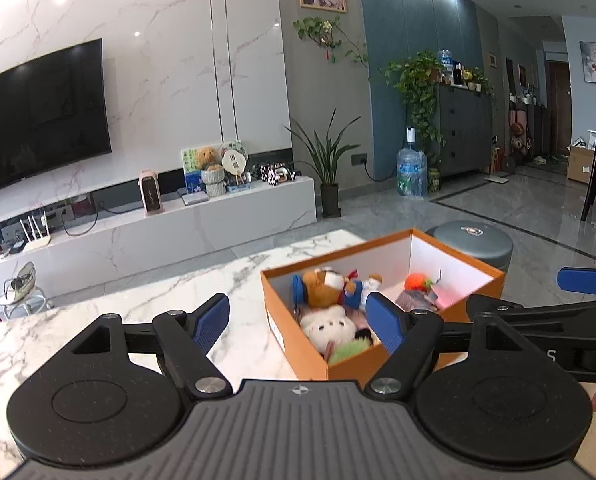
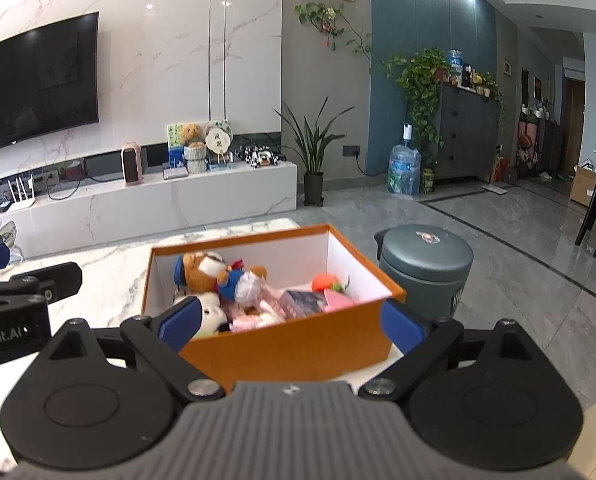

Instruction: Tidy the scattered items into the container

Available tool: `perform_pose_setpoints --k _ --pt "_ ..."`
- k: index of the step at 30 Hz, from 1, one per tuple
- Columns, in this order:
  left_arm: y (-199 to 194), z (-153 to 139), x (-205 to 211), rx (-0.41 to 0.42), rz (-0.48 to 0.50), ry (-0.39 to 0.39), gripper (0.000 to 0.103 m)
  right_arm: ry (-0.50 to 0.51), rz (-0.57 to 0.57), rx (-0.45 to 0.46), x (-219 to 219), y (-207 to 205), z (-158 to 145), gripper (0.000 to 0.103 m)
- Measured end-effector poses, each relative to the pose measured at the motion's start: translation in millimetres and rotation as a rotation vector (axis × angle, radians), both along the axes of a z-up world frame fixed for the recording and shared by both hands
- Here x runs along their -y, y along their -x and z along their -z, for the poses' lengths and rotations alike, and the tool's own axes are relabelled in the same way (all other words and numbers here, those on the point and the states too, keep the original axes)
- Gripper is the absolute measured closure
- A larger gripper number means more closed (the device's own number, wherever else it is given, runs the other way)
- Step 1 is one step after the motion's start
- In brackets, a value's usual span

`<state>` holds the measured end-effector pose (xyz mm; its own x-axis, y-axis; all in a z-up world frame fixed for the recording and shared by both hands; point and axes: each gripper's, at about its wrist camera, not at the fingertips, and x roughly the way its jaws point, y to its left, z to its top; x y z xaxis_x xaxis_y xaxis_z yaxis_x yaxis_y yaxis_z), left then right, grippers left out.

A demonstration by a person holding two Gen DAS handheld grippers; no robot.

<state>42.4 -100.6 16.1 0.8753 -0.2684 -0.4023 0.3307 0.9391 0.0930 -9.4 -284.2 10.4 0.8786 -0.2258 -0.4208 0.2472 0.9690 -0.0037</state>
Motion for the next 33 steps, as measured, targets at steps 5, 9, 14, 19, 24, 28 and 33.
perform_pose_setpoints --k 5,9,14,19,24,28,33 --pt "2.8 9.3 -3.6 -0.017 0.003 -0.006 0.014 -0.005 0.011 -0.018 -2.2 6.4 7.9 0.006" --pt "4.3 14.7 -3.9 -0.023 0.000 -0.022 0.014 -0.004 0.017 -0.014 -5.1 11.4 10.6 0.006" --pt "7.2 19.0 -7.0 -0.036 -0.004 -0.020 0.014 -0.009 0.020 -0.024 -6.9 13.5 14.7 0.006" --pt "9.2 21.7 -6.7 -0.044 -0.004 -0.019 0.014 -0.010 0.026 -0.035 -6.9 14.2 18.2 0.006" --pt "10.9 23.2 -4.8 -0.050 0.004 -0.022 0.014 -0.024 0.038 -0.050 -4.6 12.9 22.1 0.006" --pt "12.8 23.8 -2.9 -0.055 0.008 -0.020 0.014 -0.033 0.052 -0.058 -3.4 12.7 24.4 0.006" --pt "13.8 24.0 -1.4 -0.064 0.010 -0.012 0.014 -0.039 0.062 -0.059 -1.4 14.2 25.1 0.006"
